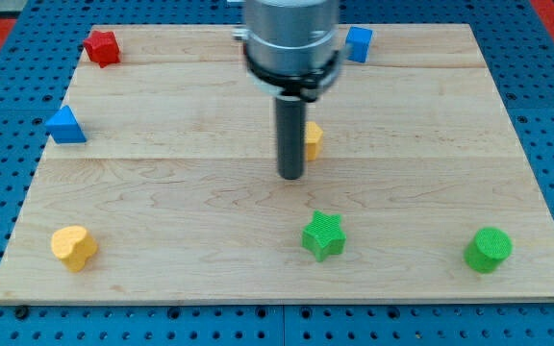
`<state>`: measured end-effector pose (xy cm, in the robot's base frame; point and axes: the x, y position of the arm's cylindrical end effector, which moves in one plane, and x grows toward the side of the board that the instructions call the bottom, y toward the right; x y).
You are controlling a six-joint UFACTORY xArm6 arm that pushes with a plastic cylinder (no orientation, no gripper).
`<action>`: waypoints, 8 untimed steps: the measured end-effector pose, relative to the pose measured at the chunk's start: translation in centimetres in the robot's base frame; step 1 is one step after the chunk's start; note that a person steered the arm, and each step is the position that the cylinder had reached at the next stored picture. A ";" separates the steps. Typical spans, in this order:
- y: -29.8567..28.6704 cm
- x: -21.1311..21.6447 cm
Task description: Move the red star left to the red circle
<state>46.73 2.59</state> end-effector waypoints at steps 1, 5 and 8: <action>1.4 -0.1; -0.2 -11.9; -21.8 -13.8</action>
<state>32.90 -19.25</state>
